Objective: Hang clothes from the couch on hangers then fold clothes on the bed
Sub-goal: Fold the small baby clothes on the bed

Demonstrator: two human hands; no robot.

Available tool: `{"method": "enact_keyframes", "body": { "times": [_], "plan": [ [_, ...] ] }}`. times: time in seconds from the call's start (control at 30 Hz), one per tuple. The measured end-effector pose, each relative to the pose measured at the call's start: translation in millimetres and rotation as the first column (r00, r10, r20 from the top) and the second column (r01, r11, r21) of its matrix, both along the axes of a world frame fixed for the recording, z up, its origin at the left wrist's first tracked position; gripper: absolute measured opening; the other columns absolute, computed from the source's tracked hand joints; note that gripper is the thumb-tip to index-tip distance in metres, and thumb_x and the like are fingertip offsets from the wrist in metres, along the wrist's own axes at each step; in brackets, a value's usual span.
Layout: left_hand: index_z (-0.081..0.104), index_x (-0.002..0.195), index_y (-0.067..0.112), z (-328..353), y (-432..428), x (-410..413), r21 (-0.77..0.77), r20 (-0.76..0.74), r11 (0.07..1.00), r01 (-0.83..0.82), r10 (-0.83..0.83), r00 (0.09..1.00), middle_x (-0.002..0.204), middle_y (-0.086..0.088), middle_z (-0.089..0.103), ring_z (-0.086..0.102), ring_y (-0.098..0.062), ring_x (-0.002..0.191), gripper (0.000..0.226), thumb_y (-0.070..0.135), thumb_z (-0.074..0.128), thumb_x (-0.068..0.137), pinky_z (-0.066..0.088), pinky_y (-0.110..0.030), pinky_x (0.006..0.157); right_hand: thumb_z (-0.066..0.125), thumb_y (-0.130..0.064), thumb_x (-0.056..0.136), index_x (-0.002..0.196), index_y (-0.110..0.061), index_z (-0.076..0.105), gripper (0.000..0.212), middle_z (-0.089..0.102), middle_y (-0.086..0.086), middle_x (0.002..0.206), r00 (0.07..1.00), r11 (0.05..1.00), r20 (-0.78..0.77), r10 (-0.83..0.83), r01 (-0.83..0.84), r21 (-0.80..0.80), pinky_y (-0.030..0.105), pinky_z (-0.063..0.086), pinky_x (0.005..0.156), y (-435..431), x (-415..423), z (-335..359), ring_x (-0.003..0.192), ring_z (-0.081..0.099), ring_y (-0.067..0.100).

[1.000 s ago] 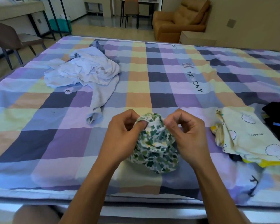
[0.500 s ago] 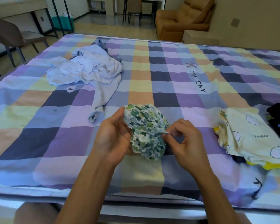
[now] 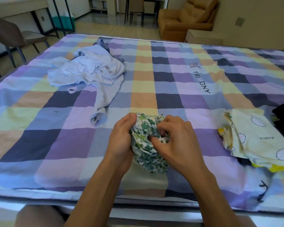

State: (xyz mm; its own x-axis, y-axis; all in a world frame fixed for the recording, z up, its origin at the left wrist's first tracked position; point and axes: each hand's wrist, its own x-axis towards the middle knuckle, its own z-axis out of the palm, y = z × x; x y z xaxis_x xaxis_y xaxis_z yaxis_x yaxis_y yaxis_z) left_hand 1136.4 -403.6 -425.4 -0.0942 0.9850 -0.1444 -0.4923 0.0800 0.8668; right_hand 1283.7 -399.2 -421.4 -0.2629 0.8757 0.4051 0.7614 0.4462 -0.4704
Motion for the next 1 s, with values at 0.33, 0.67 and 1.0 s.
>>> {"method": "enact_keyframes", "body": {
  "times": [0.33, 0.67, 1.0],
  "plan": [
    [0.046, 0.139, 0.023, -34, -1, -15, 0.297, -0.823, 0.855, 0.425, 0.003, 0.569, 0.13, 0.01, 0.06, 0.06, -0.012, 0.12, 0.071, 0.013, 0.084, 0.08, 0.051, -0.033, 0.098, 0.057, -0.027, 0.096, 0.058, -0.014, 0.037, 0.044, 0.038, 0.0, 0.057, 0.957, 0.998, -0.291, 0.0, -0.017, -0.054, 0.028, 0.03, 0.055, 17, 20, 5, 0.056, 0.04, 0.012],
    [0.063, 0.105, 0.014, 0, 62, -63, 0.327, -0.937, 0.88, 0.344, 0.254, 0.241, 0.097, 0.004, 0.063, 0.06, -0.021, 0.094, 0.038, -0.004, 0.058, 0.072, 0.046, -0.04, 0.079, 0.049, -0.002, 0.1, 0.058, -0.007, 0.031, 0.046, 0.028, 0.013, 0.059, 0.693, 0.988, -0.713, -0.11, -0.003, -0.155, 0.021, 0.026, 0.053, 20, 44, 29, 0.057, 0.027, 0.012],
    [0.063, 0.084, 0.026, 35, 0, 9, 0.271, -0.916, 0.913, 0.305, 0.147, 0.373, 0.078, 0.008, 0.066, 0.061, -0.006, 0.071, 0.03, 0.055, 0.067, 0.081, 0.052, -0.033, 0.064, 0.052, -0.004, 0.097, 0.049, -0.023, 0.038, 0.053, 0.036, -0.004, 0.052, 0.592, 0.959, -0.802, -0.081, -0.174, -0.225, 0.026, 0.031, 0.054, 18, 19, 29, 0.055, 0.031, 0.011]
  ]
}}
